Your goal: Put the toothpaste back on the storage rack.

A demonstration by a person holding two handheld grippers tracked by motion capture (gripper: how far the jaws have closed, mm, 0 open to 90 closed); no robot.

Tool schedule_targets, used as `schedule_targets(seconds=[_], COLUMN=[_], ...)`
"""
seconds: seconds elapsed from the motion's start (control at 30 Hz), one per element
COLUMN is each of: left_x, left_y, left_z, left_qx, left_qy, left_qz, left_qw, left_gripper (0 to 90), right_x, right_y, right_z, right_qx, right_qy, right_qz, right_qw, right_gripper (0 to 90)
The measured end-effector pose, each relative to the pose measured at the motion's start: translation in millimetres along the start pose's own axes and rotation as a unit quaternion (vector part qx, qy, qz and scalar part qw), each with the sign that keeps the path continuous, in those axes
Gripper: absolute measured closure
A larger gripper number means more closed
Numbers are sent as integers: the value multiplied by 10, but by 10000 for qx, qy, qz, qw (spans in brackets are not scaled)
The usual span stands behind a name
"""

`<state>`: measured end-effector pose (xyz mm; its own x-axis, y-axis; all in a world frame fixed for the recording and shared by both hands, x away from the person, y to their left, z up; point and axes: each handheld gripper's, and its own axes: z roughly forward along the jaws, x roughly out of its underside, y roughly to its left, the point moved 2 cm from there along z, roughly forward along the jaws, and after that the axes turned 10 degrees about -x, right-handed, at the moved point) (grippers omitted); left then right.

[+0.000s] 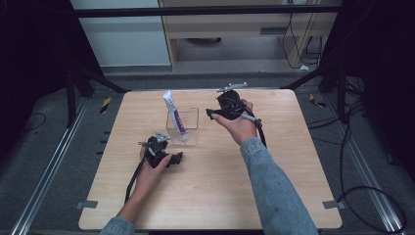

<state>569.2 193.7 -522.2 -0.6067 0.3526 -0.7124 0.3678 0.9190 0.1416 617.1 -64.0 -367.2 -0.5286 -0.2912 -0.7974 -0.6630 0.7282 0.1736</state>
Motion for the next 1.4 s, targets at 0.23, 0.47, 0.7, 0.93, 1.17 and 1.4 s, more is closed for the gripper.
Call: schedule_targets(seconds=[0.23,0.47,0.7,0.93,1.17,1.4], left_x=[0,0,-1,0,0,0], left_y=[0,0,0,-1,1,1], left_z=[0,0,1,0,-1,-1], left_qx=[0,2,4,4,4,5], left_qy=[1,1,0,2,13,14], left_qz=[3,0,-1,-9,6,7], left_qw=[10000,10000,10000,10000,10000,10000], left_gripper=[0,0,0,0,0,0], right_x=[41,109,145,306,474,567], right_y=[-111,-235,-333,-429,-531,-634], right_z=[-73,-138,-230,-339,-464,-595], right_qx=[22,111,224,332,491,606], right_qy=[-122,-139,-184,-142,-76,19], right_qz=[124,210,227,263,255,98], right_qw=[9998,9996,9993,9990,9984,9981], right_gripper=[244,172,130,115,114,153])
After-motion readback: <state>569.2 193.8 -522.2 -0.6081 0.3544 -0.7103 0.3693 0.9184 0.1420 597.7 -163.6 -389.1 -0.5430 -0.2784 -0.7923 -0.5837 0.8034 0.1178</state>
